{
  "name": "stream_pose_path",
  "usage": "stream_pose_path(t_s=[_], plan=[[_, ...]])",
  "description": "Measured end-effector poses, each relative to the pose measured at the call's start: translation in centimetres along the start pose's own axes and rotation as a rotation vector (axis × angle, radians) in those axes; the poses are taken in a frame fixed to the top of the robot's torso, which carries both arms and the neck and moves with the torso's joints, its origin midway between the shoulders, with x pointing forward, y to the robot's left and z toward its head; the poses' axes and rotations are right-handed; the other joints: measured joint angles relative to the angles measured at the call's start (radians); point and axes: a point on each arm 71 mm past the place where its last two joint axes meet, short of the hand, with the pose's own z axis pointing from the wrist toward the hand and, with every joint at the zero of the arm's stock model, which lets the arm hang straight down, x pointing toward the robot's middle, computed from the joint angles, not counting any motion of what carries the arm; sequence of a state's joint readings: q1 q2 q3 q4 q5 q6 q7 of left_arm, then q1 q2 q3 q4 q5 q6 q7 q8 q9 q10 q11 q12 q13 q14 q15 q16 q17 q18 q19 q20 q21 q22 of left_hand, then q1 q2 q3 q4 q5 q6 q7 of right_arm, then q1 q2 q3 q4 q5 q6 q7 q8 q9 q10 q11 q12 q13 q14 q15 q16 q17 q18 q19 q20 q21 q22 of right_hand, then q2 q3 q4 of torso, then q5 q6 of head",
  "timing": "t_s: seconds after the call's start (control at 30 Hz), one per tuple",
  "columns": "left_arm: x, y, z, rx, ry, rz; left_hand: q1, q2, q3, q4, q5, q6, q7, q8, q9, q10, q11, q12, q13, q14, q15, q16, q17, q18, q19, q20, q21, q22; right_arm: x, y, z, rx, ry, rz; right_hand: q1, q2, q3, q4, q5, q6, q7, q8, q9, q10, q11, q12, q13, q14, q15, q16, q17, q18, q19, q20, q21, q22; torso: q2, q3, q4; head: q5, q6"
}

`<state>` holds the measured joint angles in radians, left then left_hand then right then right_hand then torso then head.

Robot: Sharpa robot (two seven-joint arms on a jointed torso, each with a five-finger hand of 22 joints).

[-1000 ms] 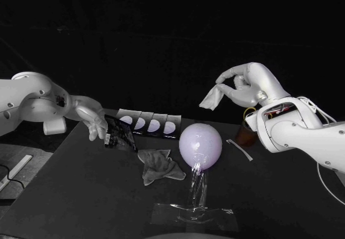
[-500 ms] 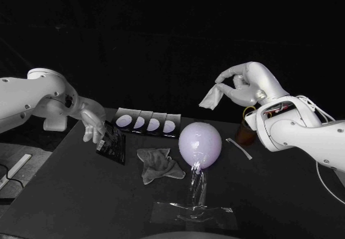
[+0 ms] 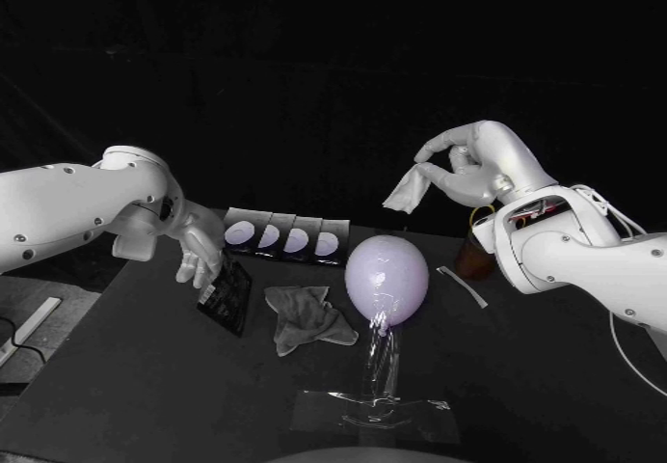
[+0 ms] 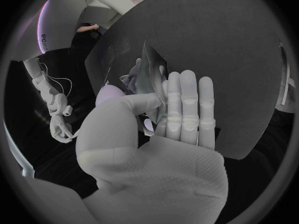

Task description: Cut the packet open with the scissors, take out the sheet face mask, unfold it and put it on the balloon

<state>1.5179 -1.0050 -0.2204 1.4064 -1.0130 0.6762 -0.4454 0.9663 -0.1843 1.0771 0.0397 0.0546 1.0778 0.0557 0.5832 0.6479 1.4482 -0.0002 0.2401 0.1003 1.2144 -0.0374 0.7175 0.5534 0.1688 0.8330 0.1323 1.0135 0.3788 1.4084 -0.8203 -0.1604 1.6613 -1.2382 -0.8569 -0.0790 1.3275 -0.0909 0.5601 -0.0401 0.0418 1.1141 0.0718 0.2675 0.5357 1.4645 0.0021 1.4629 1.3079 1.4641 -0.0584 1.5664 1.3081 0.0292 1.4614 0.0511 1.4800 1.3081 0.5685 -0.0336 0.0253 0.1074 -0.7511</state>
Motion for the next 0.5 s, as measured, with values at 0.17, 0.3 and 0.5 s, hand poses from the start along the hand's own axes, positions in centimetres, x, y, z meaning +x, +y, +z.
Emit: stream_pose_path(t_s=[0.17, 0.3, 0.5], plan=[[0.3, -1.2, 0.6, 0.013, 0.008, 0.019, -0.041, -0.004, -0.065, 0.075, -0.001, 0.013, -0.020, 0.093, 0.062, 0.010, -0.010, 0.011, 0.003, 0.001, -0.002, 0.002, 0.010, 0.000, 0.004, 0.004, -0.028, -0.020, 0.1, 0.0, 0.0, 0.001, 0.003, 0.002, 0.000, 0.000, 0.000, 0.000, 0.000, 0.000, 0.000, 0.000, 0.000, 0.000, 0.000, 0.003, 0.000, 0.001, -0.001, -0.002, 0.000, 0.000, -0.001, 0.001, 0.000, 0.000, 0.000, 0.0001, 0.0000, -0.004, -0.001], [0.6, -1.9, 0.8, 0.028, 0.007, 0.023, -0.053, -0.016, -0.158, 0.141, 0.000, 0.008, -0.021, 0.095, 0.061, 0.000, -0.009, 0.019, 0.008, -0.003, -0.006, 0.002, 0.017, 0.000, 0.013, 0.013, -0.054, -0.038, 0.1, 0.0, 0.0, 0.002, 0.005, 0.003, 0.000, 0.000, 0.000, 0.000, 0.000, 0.000, 0.000, 0.000, 0.000, 0.000, 0.000, 0.003, 0.000, 0.001, -0.001, -0.001, 0.000, 0.000, -0.001, 0.001, 0.000, 0.000, 0.000, 0.0004, 0.0004, -0.006, -0.001], [0.6, -2.4, 0.9, 0.044, -0.007, 0.009, -0.049, -0.048, -0.312, 0.220, -0.003, 0.005, -0.018, 0.095, 0.056, -0.008, -0.007, 0.027, 0.013, -0.003, -0.006, 0.002, 0.025, 0.000, 0.029, 0.015, -0.079, -0.055, 0.1, 0.0, 0.0, 0.003, 0.007, 0.004, 0.000, 0.000, 0.000, 0.000, 0.000, 0.000, 0.000, -0.001, 0.000, 0.000, 0.000, 0.003, 0.000, 0.001, -0.001, 0.001, 0.000, 0.000, -0.001, 0.001, -0.001, 0.000, -0.001, 0.0006, 0.0010, -0.009, 0.001]])
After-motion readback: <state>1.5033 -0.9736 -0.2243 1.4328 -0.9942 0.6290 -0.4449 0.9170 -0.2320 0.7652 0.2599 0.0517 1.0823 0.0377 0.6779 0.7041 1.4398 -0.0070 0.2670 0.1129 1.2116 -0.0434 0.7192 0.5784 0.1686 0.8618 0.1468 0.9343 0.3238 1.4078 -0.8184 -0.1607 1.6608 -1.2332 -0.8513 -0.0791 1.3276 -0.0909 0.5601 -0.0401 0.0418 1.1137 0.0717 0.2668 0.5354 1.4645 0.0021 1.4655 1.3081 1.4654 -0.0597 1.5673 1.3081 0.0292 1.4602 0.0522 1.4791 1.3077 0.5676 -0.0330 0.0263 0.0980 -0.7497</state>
